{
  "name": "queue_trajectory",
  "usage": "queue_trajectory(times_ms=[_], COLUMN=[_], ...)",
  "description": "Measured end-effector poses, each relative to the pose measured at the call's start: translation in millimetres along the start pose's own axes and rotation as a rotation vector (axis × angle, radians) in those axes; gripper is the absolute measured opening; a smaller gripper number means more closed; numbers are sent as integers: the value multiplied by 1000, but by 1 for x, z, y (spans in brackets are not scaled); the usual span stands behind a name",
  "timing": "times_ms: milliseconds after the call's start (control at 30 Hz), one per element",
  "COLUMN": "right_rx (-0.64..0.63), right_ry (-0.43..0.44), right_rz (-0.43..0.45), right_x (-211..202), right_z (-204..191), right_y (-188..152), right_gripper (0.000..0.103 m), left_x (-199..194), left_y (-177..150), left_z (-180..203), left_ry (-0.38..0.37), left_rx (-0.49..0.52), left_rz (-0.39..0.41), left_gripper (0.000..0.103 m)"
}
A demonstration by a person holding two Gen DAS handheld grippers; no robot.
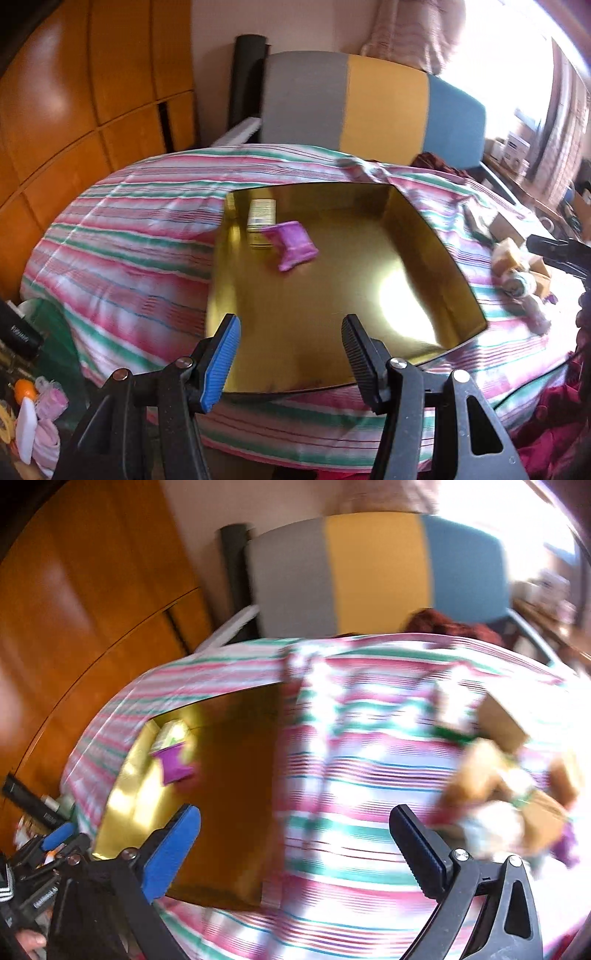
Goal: Organize objects
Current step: 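Grasp the rolled towel with the left gripper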
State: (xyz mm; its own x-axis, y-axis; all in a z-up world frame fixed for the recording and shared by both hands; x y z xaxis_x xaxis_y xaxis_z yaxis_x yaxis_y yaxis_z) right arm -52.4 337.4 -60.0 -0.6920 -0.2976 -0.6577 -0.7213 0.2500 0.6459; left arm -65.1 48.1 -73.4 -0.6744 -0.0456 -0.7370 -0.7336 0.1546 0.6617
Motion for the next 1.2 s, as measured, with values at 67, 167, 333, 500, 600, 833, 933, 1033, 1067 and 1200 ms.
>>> queue_trajectory(times_ms=[67, 167, 333, 500, 600, 833, 933, 1033, 1067, 1200], right_rx=[41, 131, 339, 450, 490, 525, 567, 602, 605, 602], right_ry=[-54, -153, -296, -322, -256, -159, -134, -111, -107, -93], right_rz=[30, 98, 208, 243, 311, 375, 389, 397, 398, 395], right_x=[-23, -68, -134, -153, -159, -164, -163, -163, -163, -162], right_z=[33, 91, 181, 226, 228, 227, 232, 238, 239, 238], right_y=[0, -2, -19, -41, -40, -40, -44, -47, -48, -47], right_gripper=[103, 103, 103, 103, 103, 103, 103, 103, 103, 103], left_x=[-2, -7, -19, -35, -37, -26, -24, -17, -15, -4], left_y=[4, 13, 25, 27, 21, 3, 4, 5, 6, 11], left_z=[15, 44, 109, 184, 227, 298, 323, 346, 352, 376], left_ry=[-39, -106, -211, -324, -370, -429, -463, -485, -492, -491], left_rx=[26, 74, 191, 329, 400, 494, 538, 588, 596, 618], left_rz=[-2, 8, 28, 47, 42, -26, -24, -32, -32, -51], left_gripper=[58, 58, 58, 58, 58, 54, 51, 51, 50, 50])
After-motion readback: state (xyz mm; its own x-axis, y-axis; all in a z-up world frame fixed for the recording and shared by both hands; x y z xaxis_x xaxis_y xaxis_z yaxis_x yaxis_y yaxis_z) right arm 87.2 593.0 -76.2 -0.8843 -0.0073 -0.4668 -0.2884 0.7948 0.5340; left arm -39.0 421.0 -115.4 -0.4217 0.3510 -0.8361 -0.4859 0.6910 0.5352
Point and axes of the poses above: each gripper's, at about its wrist camera, not at the fingertips, and x roughly the way its jaws point, z to its right, y to its top, the point moved 8 cm from there along x, roughly the way its jaws point, and after that the axes turned 14 degrees about y, right-handed, at the moved point
